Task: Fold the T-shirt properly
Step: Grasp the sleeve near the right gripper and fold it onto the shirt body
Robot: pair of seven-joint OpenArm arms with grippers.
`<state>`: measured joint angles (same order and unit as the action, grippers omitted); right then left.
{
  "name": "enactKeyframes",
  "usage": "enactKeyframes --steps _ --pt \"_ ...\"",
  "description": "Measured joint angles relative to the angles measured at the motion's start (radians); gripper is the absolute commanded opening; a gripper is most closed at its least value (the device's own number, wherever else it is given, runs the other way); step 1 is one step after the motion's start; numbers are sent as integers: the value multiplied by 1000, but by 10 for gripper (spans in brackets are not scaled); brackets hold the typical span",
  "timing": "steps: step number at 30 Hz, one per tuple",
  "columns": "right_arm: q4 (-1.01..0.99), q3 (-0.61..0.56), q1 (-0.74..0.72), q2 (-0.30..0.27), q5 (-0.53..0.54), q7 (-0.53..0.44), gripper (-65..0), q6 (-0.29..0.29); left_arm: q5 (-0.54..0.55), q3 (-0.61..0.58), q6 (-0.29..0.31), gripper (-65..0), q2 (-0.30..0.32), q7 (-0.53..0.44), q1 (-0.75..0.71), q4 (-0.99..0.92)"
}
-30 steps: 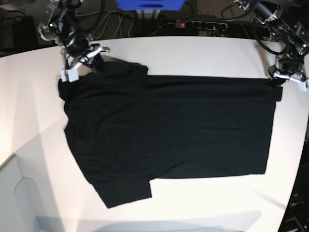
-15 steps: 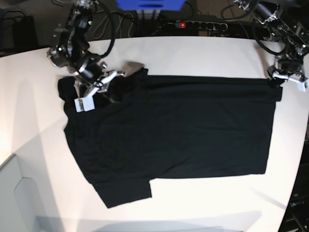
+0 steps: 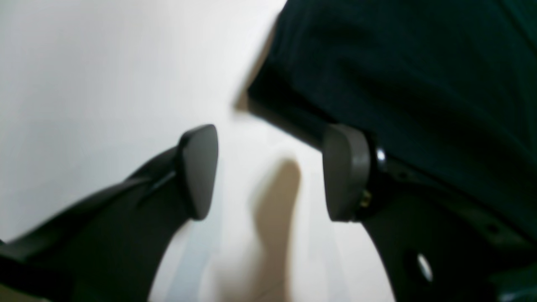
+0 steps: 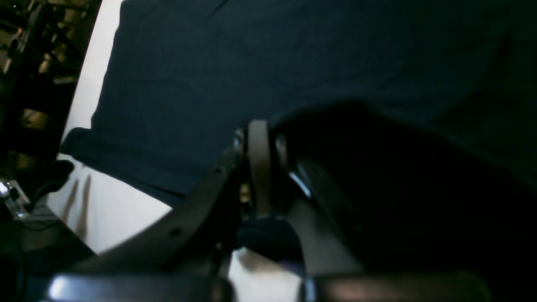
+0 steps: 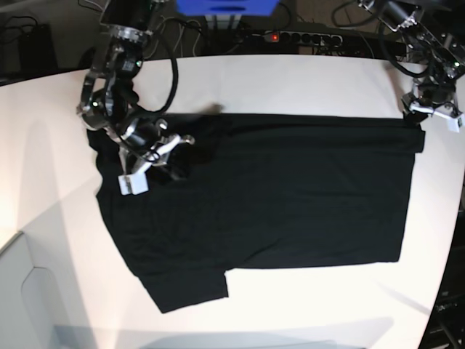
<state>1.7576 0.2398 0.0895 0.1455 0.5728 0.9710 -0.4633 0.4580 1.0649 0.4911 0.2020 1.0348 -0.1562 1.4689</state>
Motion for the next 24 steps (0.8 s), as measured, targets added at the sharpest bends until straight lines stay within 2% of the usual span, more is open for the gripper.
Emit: enactKeyframes --steps 14,18,24 --pt "-168 7 -175 1 -1 -8 -650 0 3 -3 0 -265 0 -4 5 0" --pt "-241 7 -219 2 2 -101 -650 0 4 -3 0 -265 0 -4 5 0" --pt "-375 7 -227 -2 -7 -153 -639 0 4 -3 0 -265 0 -4 4 -3"
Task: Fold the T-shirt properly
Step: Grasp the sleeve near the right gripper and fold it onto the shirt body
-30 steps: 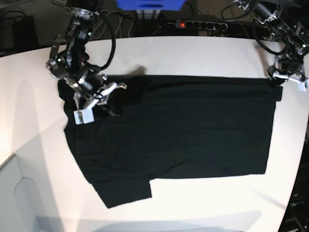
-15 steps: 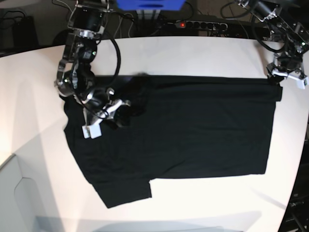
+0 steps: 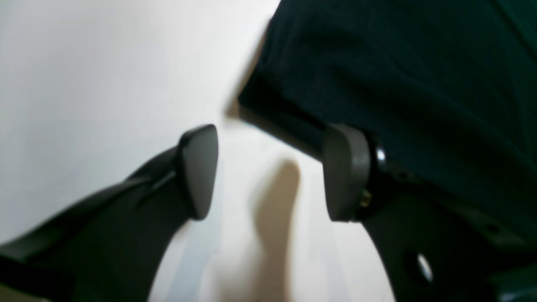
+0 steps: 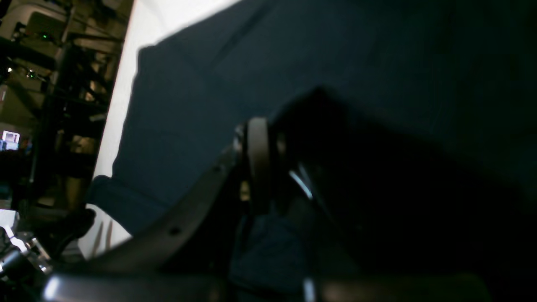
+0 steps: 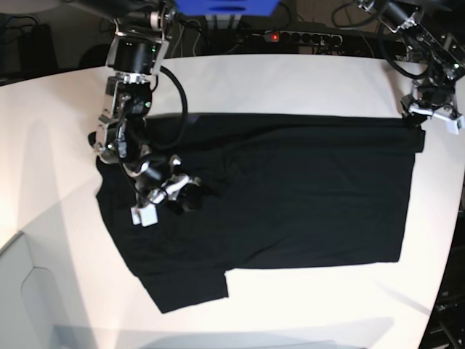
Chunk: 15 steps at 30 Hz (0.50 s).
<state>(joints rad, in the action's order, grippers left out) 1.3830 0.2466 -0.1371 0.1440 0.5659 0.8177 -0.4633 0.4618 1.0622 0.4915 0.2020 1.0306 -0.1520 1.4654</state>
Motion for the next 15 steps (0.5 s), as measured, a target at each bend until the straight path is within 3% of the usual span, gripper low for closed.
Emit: enactKeyframes --steps 4,7,15 --pt "-21 2 0 0 -1 -45 -534 0 0 0 0 -265 0 0 0 -1" --pt "-20 67 -1 7 10 -43 -473 0 0 0 0 -265 0 0 3 -1" --pt "-19 220 -56 5 10 41 -404 1 0 0 0 -265 0 0 3 -1"
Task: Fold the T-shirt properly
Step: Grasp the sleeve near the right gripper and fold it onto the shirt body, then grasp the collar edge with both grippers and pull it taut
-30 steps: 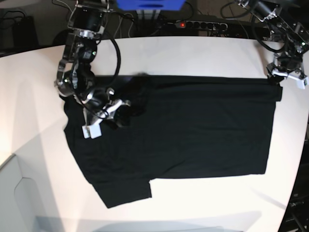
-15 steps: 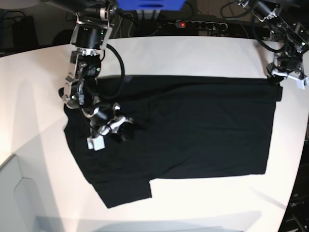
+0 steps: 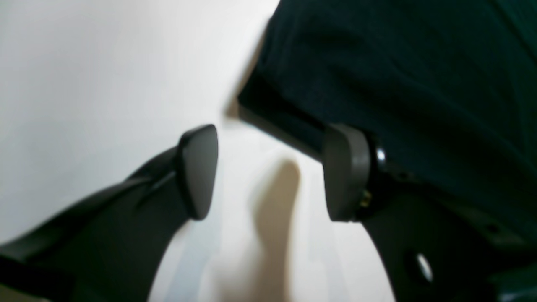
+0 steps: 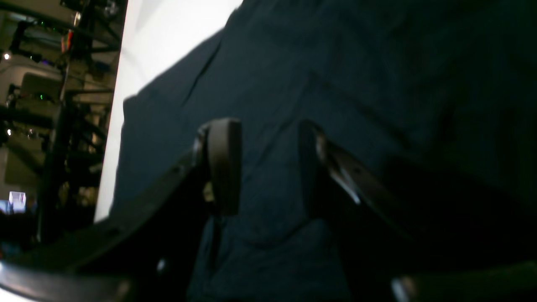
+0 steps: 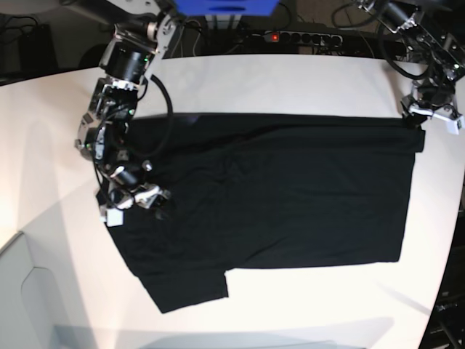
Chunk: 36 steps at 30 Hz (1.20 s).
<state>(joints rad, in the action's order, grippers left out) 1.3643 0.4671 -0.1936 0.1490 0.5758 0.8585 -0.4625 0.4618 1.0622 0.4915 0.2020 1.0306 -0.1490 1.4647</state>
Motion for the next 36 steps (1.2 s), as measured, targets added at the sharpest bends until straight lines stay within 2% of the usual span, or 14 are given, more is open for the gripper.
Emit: enactKeyframes --steps 3,5,8,11,16,19,22,25,27,29,33,36 --pt "3 17 9 -2 44 59 -415 -2 0 0 0 -265 0 0 0 -1" --pt "3 29 36 -8 182 66 -428 0 2 0 0 -266 -1 0 0 -1" --pt "45 31 104 -64 354 66 -454 0 10 0 0 -266 -2 7 -2 24" --pt "116 35 164 -107 465 65 -498 -1 82 0 2 -266 -3 -2 -18 119" --pt "246 31 241 -121 475 61 -566 -1 114 1 6 -268 -5 4 -69 288" --pt "276 0 276 -147 455 66 -594 0 97 4 -5 -341 -23 8 -72 355" --pt "282 -64 271 -179 337 65 -615 0 72 0 -5 -494 -23 4 -63 408" --pt "310 -109 266 -179 147 66 -621 0 -18 -32 -9 -636 -23 5 -40 435" --pt "348 -145 272 -176 -15 61 -621 2 -140 -93 -9 -650 -19 7 -25 425" --pt "365 -198 277 -164 -177 -4 -621 3 -259 -154 -5 -637 -24 -13 -2 397" --pt "372 -310 315 -114 -480 -124 -622 16 -444 -262 -8 -638 -61 -208 25 344" --pt "346 -343 353 -85 -661 -253 -622 97 -558 -333 5 -638 -88 -301 27 235"
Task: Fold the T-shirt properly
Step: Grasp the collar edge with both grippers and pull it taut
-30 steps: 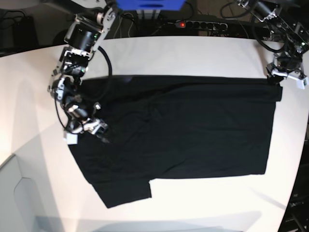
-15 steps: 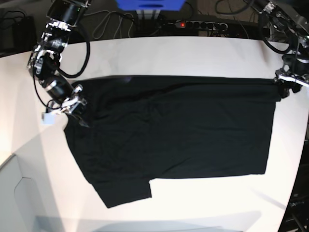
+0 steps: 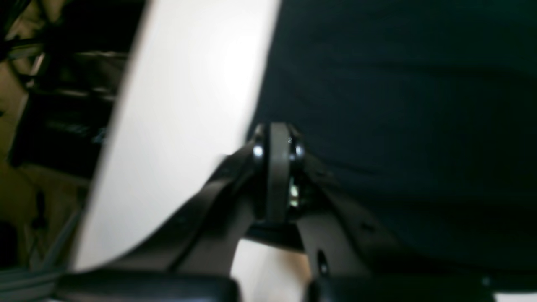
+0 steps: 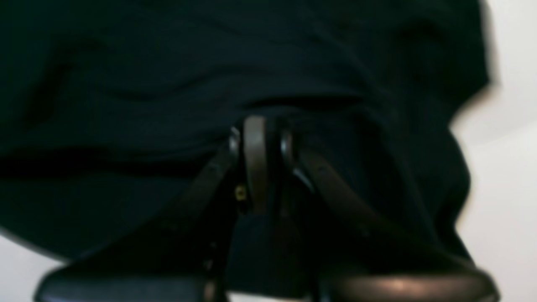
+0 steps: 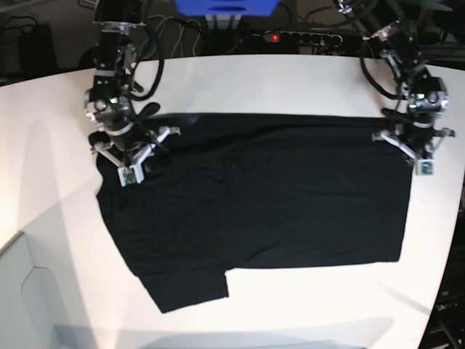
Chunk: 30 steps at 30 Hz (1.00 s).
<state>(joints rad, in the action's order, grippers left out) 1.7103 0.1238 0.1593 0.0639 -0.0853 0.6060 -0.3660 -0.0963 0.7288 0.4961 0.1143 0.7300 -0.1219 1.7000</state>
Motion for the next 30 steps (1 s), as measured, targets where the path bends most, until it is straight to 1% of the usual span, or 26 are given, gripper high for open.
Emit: enactKeyframes --steps 1,3,4,5,6,9,10,11,12,14,18,22,25,27,30 --pt "-26 -8 5 3 -35 -47 -622 11 -32 -27 -9 -638 3 -21 0 -51" --pt "-85 -11 7 11 -50 -105 -622 20 -34 -55 -12 -638 6 -53 4 -144" --pt "-122 -11 1 13 -44 -117 -622 22 -32 -61 -3 -638 8 -65 18 -202" --pt "-155 -11 0 14 -43 -169 -622 26 -26 -56 -12 -638 6 -125 34 -252" --pt "-185 -10 -6 14 -33 -194 -622 27 -6 -39 -12 -638 14 -151 56 -305" --pt "-249 -8 -23 11 -21 -271 -627 27 10 17 -5 -638 35 -237 84 -405" --pt "-262 -8 -27 11 -18 -284 -638 27 20 23 -3 -638 45 -259 84 -427" --pt "-274 -9 -28 11 -18 -300 -650 27 26 23 0 -638 53 -261 83 -437" --pt "-278 -9 -24 8 -17 -315 -650 27 21 23 -1 -638 55 -261 75 -438" --pt "-278 -9 -6 8 -10 -343 -650 31 23 23 -3 -638 55 -293 47 -435" --pt "-253 22 21 3 1 -336 -650 18 24 22 -5 -638 45 -286 -49 -344" --pt "-212 70 71 2 12 -338 -650 7 17 22 -13 -638 -1 -278 -139 -241" --pt "-190 86 103 -20 16 -340 -650 0 19 22 -8 -638 -26 -265 -190 -183" --pt "-185 103 122 -26 19 -355 -650 -1 58 21 -5 -638 -34 -255 -221 -161" --pt "-184 165 144 -30 42 -371 -650 -23 124 21 2 -638 -32 -252 -252 -153"
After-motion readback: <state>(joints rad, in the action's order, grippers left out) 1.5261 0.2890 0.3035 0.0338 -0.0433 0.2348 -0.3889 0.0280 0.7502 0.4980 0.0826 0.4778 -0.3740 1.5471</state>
